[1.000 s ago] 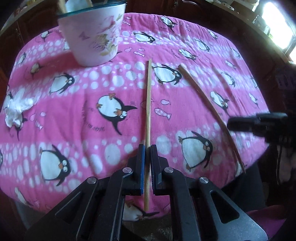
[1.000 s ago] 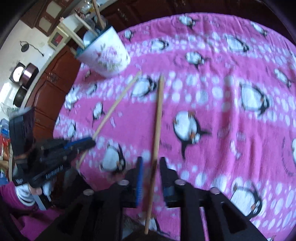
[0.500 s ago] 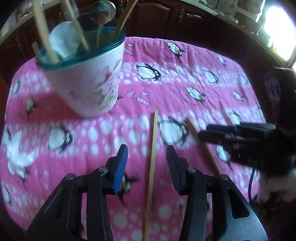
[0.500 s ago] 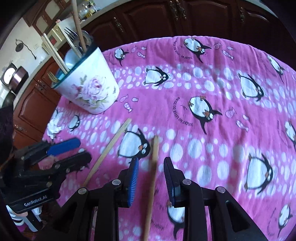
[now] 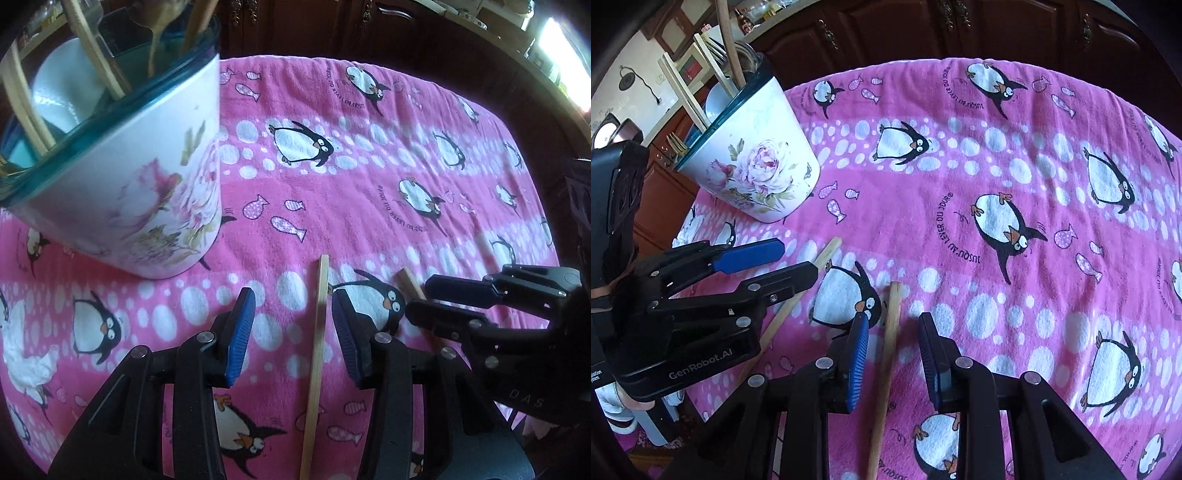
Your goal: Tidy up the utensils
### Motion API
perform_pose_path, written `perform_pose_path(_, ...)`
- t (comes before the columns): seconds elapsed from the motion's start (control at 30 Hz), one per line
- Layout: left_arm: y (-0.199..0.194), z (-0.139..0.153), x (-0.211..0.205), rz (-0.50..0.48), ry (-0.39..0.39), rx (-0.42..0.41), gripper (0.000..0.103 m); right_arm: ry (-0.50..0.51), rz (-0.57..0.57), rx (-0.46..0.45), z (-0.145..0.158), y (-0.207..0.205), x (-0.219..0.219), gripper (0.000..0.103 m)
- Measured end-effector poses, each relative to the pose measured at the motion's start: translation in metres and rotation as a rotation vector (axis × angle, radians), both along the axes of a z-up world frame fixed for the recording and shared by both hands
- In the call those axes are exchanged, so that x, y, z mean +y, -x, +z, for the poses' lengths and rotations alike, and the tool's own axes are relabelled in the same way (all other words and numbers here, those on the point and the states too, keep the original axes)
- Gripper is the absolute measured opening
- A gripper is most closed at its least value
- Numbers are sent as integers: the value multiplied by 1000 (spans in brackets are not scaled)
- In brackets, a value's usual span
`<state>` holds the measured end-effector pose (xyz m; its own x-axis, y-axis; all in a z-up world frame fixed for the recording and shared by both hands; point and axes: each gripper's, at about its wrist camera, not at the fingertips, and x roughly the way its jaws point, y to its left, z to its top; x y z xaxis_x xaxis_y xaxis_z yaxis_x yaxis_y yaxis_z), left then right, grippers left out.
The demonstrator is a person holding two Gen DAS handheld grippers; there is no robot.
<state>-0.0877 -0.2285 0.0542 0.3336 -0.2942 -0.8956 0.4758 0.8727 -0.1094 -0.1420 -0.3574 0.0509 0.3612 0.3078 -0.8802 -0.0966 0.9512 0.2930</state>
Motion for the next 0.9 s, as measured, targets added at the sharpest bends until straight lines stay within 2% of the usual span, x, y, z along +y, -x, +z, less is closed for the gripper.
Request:
perform_pose_path(0.53,-10,-8,-16,-47,-46,6,42,18,26,1,-4,-10,4,26)
perform_pose_path(0.67,-7,-10,-20,-80,-73,-11,41,26,37,-12,-5,-11,3,15)
perform_pose_path(0.7,-5,-10,-22,-91,-75,-17,38,15,35,-13,-6,-11,0,11)
perform_pose_path(0.77,-4,-10,-25,-111,-70,-29,12,1,30,-11,-6,-12,-3,10)
perform_pose_path(0.83,-6,-10,-26,-108,-53,-24,5,-17,23,-14,-4,-12,-5,10)
perform_pose_path(0.9,-7,-7,-20,-89,-13,-1,4,-28,20,-26,2,-9,-7,9)
